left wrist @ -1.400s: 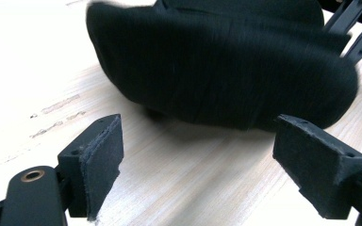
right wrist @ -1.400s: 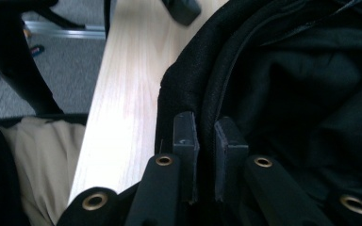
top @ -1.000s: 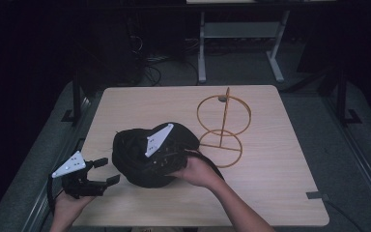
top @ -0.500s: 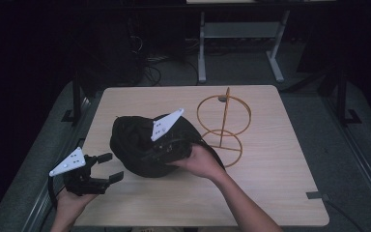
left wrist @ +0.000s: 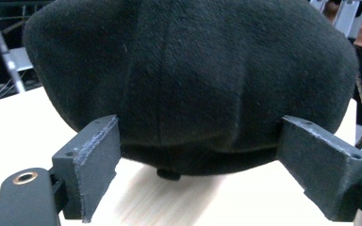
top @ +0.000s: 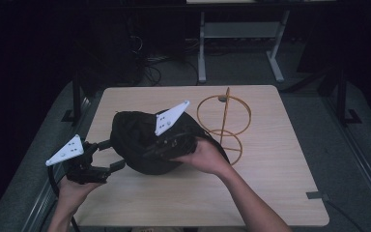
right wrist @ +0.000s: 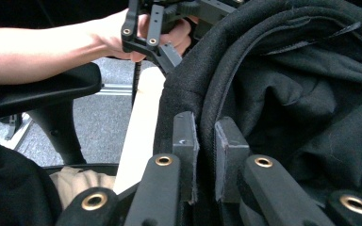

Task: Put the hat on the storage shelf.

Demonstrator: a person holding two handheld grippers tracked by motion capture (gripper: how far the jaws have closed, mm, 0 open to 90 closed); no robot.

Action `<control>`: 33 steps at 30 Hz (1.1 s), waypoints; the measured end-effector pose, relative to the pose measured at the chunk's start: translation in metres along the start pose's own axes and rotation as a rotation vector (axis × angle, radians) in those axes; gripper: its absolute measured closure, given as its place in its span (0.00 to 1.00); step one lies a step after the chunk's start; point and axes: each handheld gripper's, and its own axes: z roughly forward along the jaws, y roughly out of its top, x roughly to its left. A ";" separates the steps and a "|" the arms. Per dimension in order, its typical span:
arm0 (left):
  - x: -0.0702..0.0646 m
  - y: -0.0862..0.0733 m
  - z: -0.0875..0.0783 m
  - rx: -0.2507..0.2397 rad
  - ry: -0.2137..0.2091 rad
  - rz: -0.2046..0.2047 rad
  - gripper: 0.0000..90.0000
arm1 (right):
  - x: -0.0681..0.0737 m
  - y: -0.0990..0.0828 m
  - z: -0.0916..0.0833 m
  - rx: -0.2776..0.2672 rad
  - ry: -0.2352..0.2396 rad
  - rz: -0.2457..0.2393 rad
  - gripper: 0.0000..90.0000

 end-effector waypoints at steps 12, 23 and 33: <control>0.013 -0.002 0.019 -0.022 -0.040 0.013 0.43 | 0.004 0.002 -0.004 -0.016 0.059 -0.013 0.90; 0.013 0.009 0.022 -0.046 -0.070 0.031 0.89 | 0.003 0.000 -0.011 -0.065 0.066 -0.006 0.90; 0.012 0.023 0.020 -0.012 -0.067 0.034 0.96 | 0.002 -0.019 -0.021 -0.106 0.046 0.039 0.89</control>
